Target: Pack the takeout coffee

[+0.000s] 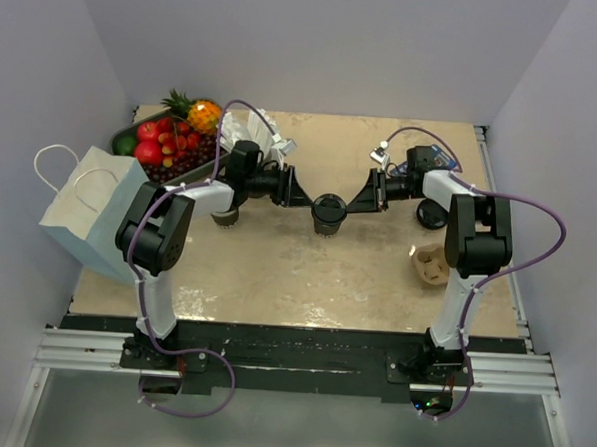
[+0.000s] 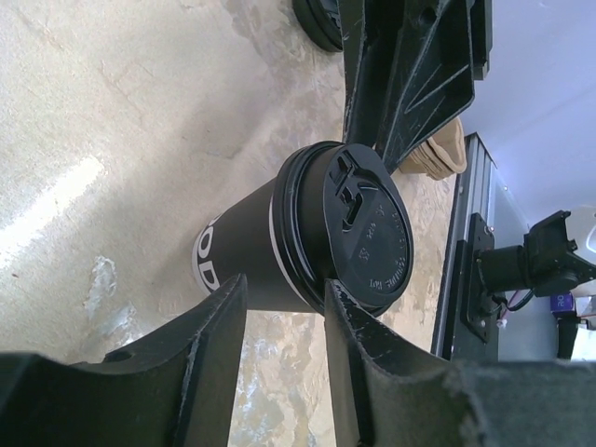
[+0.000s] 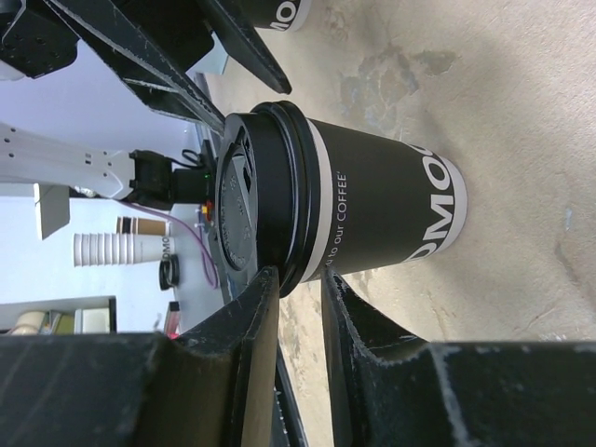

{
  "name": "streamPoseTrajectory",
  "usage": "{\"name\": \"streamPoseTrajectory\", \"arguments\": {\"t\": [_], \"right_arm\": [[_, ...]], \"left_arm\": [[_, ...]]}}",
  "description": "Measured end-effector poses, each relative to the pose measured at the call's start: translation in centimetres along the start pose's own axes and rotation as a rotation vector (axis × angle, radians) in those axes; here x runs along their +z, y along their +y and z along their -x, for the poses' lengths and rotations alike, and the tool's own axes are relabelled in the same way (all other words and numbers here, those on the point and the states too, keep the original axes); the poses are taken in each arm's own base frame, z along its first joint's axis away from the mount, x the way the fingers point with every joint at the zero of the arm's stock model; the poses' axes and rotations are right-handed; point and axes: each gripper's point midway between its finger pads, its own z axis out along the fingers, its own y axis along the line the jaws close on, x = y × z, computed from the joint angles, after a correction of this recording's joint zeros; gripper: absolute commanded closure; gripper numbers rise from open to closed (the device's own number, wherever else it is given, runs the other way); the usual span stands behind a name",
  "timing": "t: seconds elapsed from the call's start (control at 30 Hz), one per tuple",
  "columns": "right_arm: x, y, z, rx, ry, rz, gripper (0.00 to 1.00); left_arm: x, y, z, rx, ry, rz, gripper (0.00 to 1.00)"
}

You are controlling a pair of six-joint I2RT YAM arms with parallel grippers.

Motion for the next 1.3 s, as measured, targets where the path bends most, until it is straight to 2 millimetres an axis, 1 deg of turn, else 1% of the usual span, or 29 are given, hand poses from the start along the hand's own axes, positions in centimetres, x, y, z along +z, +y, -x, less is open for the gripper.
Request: {"name": "streamPoseTrajectory", "arguments": {"t": [0.17,0.27,0.47,1.2,1.27,1.3], "right_arm": [[0.09,0.09,-0.23,0.002,0.008,0.002,0.80],[0.14,0.17,-0.36,0.004,0.012,0.004,0.81],[0.24,0.25,-0.70,0.015,0.023,0.001,0.82],[0.22,0.16,-0.76,0.013,0.043,-0.040,0.86],[0.24,0.19,-0.75,0.010,0.045,-0.042,0.86],[0.23,0.19,-0.74,0.009,0.046,-0.045,0.84]], "left_arm": [[-0.01,0.02,-0.11,0.003,0.004,0.001,0.62],[-0.01,-0.03,-0.13,0.017,0.007,0.002,0.62],[0.02,0.08,-0.10,0.037,0.009,0.020,0.61],[0.06,0.33,-0.23,0.027,0.018,0.042,0.62],[0.06,0.34,-0.23,0.028,0.019,0.043,0.61],[0.06,0.34,-0.21,0.032,0.019,0.042,0.57]]}}
